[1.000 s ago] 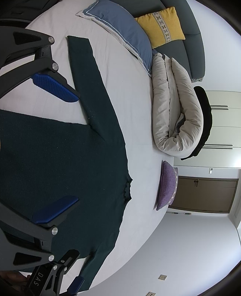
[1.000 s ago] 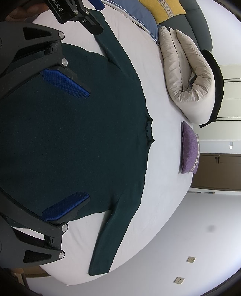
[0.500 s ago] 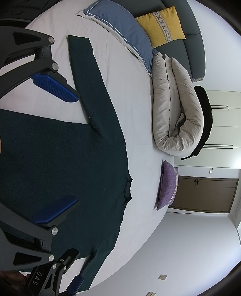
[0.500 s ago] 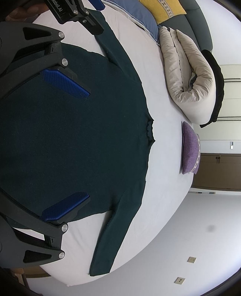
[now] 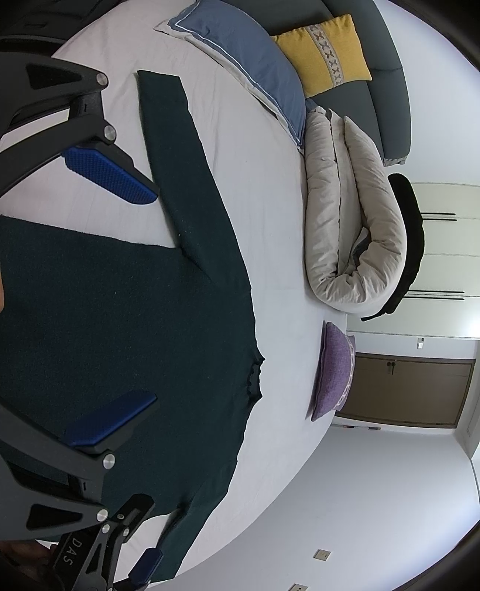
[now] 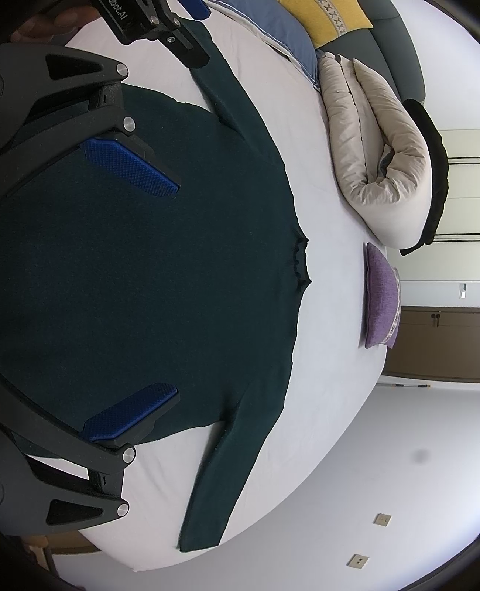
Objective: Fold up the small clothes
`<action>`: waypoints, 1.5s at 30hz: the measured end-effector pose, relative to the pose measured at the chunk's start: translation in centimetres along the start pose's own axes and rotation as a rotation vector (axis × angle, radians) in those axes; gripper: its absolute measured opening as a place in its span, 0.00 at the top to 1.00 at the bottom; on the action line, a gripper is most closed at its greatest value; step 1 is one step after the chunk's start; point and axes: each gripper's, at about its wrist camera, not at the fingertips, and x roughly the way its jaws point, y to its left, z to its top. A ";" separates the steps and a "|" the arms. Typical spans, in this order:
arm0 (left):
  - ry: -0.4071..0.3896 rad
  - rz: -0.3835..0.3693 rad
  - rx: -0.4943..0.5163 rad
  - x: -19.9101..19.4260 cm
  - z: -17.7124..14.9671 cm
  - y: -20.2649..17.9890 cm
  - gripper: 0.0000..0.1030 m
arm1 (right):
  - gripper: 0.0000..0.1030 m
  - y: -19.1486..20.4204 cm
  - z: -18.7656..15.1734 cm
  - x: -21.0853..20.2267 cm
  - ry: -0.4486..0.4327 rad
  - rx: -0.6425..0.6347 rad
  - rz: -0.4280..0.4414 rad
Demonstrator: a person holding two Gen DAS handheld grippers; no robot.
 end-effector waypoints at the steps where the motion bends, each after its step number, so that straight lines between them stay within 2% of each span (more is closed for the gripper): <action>1: 0.002 -0.001 -0.004 0.0 0.0 0.0 0.00 | 0.00 -0.1 0.1 0.1 0.000 0.001 0.000; 6: 0.021 -0.045 -0.032 0.0 -0.4 0.1 0.00 | 0.00 -1.3 0.1 0.6 0.012 0.029 0.020; 9: 0.042 -0.077 -0.038 0.5 -0.7 0.0 0.00 | 0.00 -4.6 0.0 1.2 0.005 0.099 0.041; 12: 0.052 -0.093 -0.033 1.1 -0.8 -0.5 0.00 | 0.00 -10.8 -0.2 2.2 -0.001 0.244 0.071; 16: 0.077 -0.118 -0.026 2.5 -0.6 -1.4 0.00 | 0.02 -24.1 -2.2 3.7 -0.024 0.593 0.079; 18: 0.084 -0.130 -0.012 3.2 -0.3 -2.2 0.00 | 0.10 -31.1 -4.0 4.5 -0.040 0.773 0.074; 21: 0.106 -0.189 -0.042 4.9 0.1 -3.1 0.00 | 0.23 -40.6 -7.2 5.9 -0.071 1.011 0.058; 24: 0.103 -0.246 -0.081 6.4 0.4 -3.9 0.00 | 0.24 -46.8 -9.9 7.3 -0.095 1.166 0.051; 27: 0.116 -0.268 -0.154 7.9 0.7 -4.6 0.00 | 0.27 -50.3 -10.7 8.9 -0.117 1.221 0.073; 30: 0.203 -0.244 -0.112 9.9 1.0 -5.9 0.00 | 0.32 -51.4 -9.3 10.2 -0.145 1.182 0.081; 31: 0.218 -0.253 -0.117 10.3 1.1 -6.0 0.00 | 0.42 -51.8 -8.9 10.6 -0.146 1.177 0.088; 32: 0.227 -0.267 -0.128 10.7 1.2 -5.9 0.00 | 0.57 -52.4 -8.5 11.4 -0.145 1.181 0.100; 33: 0.228 -0.277 -0.137 11.0 1.2 -5.8 0.00 | 0.66 -53.0 -8.2 12.1 -0.138 1.192 0.109; 34: 0.227 -0.287 -0.145 11.3 1.4 -5.7 0.00 | 0.80 -53.8 -8.4 12.8 -0.126 1.205 0.109; 35: 0.225 -0.302 -0.153 11.5 1.5 -5.4 0.00 | 0.87 -54.2 -8.3 13.1 -0.118 1.214 0.098; 37: 0.220 -0.337 -0.169 11.8 1.8 -4.9 0.00 | 0.92 -54.5 -7.8 13.2 -0.120 1.194 0.070; 40: 0.221 -0.372 -0.199 12.4 2.1 -4.0 0.01 | 0.93 -53.4 -4.8 12.9 -0.125 1.097 0.043; 42: 0.218 -0.388 -0.224 12.6 2.2 -3.2 0.02 | 0.93 -50.1 -0.7 12.4 -0.136 0.993 0.055; 45: 0.210 -0.417 -0.277 12.7 2.4 -1.6 0.04 | 0.93 -42.9 5.8 12.2 -0.144 0.786 0.141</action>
